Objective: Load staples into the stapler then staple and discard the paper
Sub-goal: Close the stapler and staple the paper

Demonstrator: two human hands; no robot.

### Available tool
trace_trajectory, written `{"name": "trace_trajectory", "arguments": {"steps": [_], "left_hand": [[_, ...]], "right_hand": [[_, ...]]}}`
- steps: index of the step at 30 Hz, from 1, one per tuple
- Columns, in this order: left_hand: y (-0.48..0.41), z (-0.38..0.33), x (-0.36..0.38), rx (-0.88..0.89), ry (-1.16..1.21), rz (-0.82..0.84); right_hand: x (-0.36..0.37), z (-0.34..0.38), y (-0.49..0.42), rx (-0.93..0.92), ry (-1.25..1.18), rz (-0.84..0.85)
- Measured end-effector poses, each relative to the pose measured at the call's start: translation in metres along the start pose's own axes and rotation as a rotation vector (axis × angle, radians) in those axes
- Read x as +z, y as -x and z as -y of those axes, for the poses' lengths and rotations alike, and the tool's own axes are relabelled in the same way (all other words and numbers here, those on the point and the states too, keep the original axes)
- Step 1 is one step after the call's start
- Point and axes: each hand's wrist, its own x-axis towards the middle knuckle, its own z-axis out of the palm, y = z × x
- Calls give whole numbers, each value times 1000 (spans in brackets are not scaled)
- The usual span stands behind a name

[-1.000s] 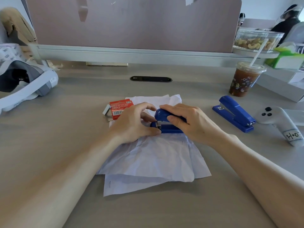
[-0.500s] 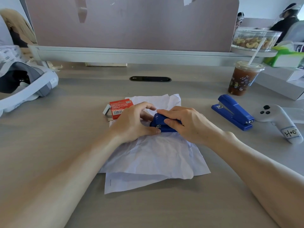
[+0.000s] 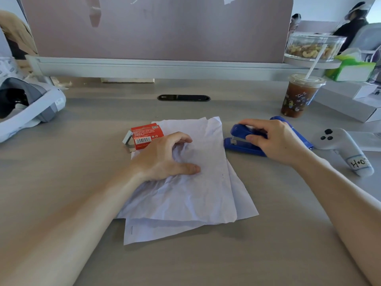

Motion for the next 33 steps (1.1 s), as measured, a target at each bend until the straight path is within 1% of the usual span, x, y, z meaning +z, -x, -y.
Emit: {"name": "trace_trajectory", "arguments": {"steps": [8, 11, 18, 22, 26, 29, 33], "left_hand": [[0, -3, 1, -4, -48, 22], [0, -6, 4, -10, -97, 39], [2, -13, 5, -27, -106, 24], [3, -14, 5, -34, -99, 15], [3, -19, 6, 30, -139, 7], [0, -27, 9, 89, -168, 48], [-13, -33, 7, 37, -217, 180]], "right_hand": [[-1, -9, -1, 18, -10, 23], [-1, -7, 0, -4, -29, 36], [-2, 7, 3, -48, -141, 28], [0, 12, 3, -77, -161, 43], [0, 12, 2, -76, -174, 53], [0, 10, 4, -99, -155, 80], [-2, 5, 3, -101, -140, 63]]}}
